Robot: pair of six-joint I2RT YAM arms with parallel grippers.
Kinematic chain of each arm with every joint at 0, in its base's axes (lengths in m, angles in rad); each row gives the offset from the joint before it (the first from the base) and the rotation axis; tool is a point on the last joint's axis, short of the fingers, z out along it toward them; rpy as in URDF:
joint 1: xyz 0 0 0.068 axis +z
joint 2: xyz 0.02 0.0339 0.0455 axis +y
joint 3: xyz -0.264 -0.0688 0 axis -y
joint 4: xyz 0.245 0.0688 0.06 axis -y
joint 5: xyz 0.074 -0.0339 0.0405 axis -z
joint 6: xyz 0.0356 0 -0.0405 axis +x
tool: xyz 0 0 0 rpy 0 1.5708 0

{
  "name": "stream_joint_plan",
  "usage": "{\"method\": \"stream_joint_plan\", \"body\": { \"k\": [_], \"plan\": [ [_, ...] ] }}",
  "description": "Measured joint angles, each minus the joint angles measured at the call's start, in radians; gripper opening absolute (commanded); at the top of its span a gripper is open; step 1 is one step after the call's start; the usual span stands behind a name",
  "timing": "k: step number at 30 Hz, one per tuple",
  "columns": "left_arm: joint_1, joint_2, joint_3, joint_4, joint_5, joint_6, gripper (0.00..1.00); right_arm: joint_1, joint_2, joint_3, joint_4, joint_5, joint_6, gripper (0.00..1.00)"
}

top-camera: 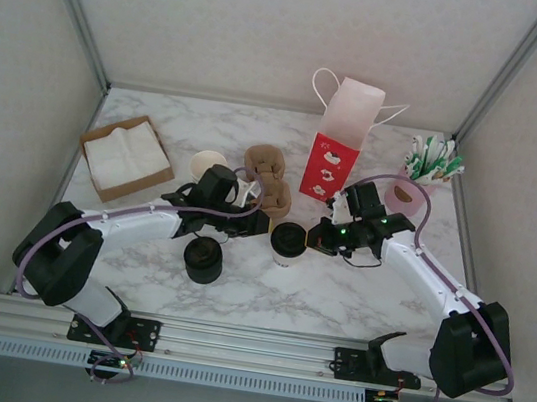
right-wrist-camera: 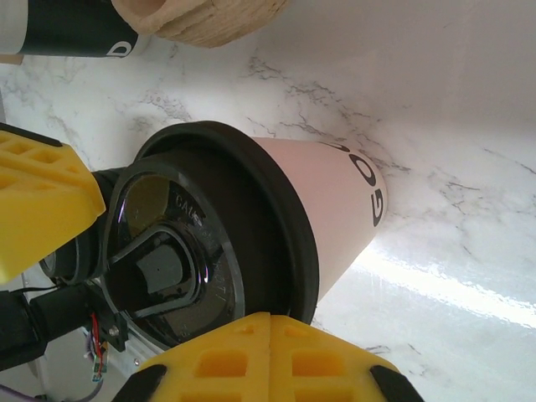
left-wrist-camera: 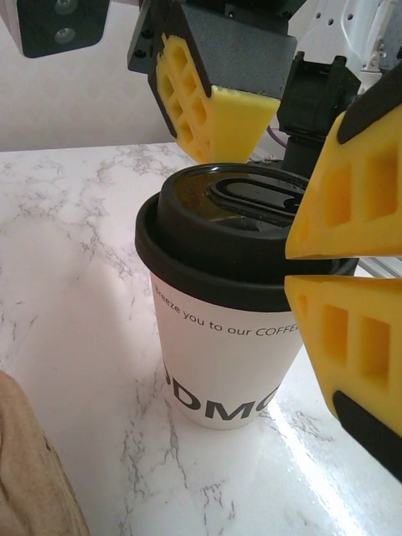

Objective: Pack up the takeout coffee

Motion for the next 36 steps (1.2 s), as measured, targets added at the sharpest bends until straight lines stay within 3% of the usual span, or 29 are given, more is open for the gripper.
{"method": "stream_joint_plan", "body": {
  "k": [22, 36],
  "plan": [
    [-0.012, 0.031, 0.005, 0.013, -0.001, 0.008, 0.07, 0.002, 0.032, 0.002, 0.026, -0.019, 0.0, 0.0],
    [-0.016, 0.031, 0.006, 0.015, -0.01, 0.007, 0.09, -0.001, 0.046, 0.019, 0.008, -0.018, 0.0, 0.0]
  ]
}}
